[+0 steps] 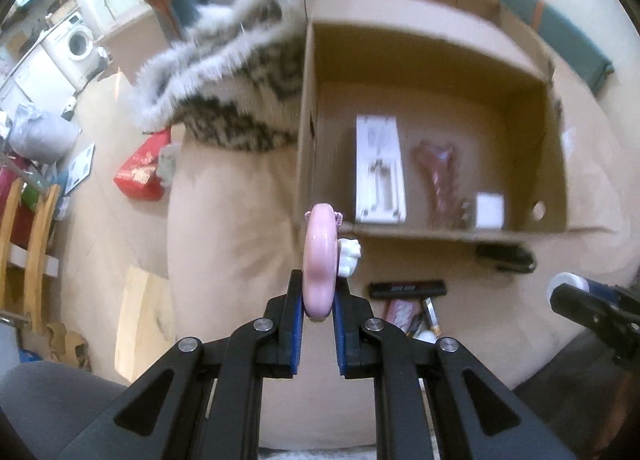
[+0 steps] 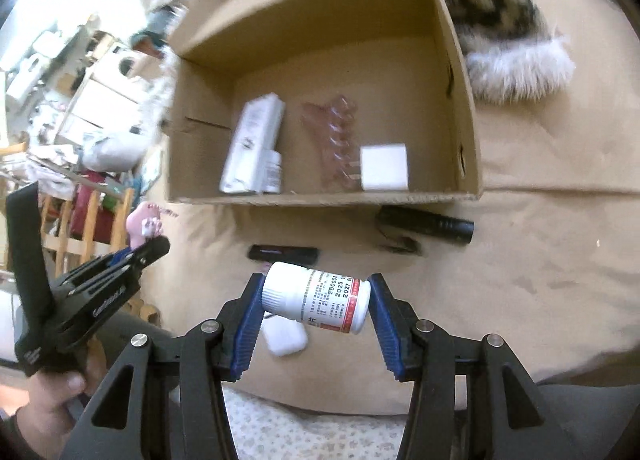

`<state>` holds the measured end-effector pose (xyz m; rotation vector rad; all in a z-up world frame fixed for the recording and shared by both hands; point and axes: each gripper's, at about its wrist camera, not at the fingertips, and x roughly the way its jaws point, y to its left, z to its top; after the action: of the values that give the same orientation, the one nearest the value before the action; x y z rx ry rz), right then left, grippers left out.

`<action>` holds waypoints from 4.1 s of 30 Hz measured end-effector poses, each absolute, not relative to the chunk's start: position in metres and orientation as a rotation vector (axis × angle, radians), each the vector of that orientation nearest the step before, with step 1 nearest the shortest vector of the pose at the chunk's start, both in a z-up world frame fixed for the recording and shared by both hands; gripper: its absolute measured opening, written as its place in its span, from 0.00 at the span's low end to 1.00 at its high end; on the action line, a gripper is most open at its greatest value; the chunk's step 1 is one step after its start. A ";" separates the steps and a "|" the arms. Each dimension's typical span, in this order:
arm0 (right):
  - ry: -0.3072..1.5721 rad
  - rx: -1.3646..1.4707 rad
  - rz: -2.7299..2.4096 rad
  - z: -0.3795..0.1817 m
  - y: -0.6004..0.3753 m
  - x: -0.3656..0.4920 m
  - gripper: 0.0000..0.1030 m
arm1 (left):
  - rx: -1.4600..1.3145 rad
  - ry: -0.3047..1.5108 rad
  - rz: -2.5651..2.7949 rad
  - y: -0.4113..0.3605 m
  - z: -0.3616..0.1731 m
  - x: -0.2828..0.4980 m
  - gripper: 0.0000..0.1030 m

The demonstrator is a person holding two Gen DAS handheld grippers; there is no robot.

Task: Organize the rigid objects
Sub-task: 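Grasp the pink oval item with the left tool while the right tool grasps the white pill bottle, then carry both items into the box and open the right tool to drop the pill bottle, then open the left tool to release the pink oval item onto the remote, then withdraw both open tools from the box toward the remaining items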

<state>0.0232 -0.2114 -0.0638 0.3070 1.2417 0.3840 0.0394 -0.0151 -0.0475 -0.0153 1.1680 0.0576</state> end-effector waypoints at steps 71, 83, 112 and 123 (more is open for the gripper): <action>1.178 0.186 0.288 -0.105 -0.182 0.194 0.57 | 0.006 1.146 -0.023 -0.061 -0.115 0.176 0.13; 1.117 0.290 0.329 -0.094 -0.193 0.194 0.96 | -0.001 1.110 -0.022 -0.060 -0.106 0.177 0.63; 1.011 0.373 0.317 -0.051 -0.237 0.123 0.96 | -0.038 1.047 -0.012 -0.028 -0.050 0.118 0.64; 1.033 0.338 0.324 -0.057 -0.234 0.087 0.96 | -0.066 1.090 0.032 -0.009 -0.067 0.073 0.65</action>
<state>0.0874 -0.2343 -0.0574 0.3383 1.0328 0.3238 0.0726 -0.0090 -0.0669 -0.0655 1.0900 0.0317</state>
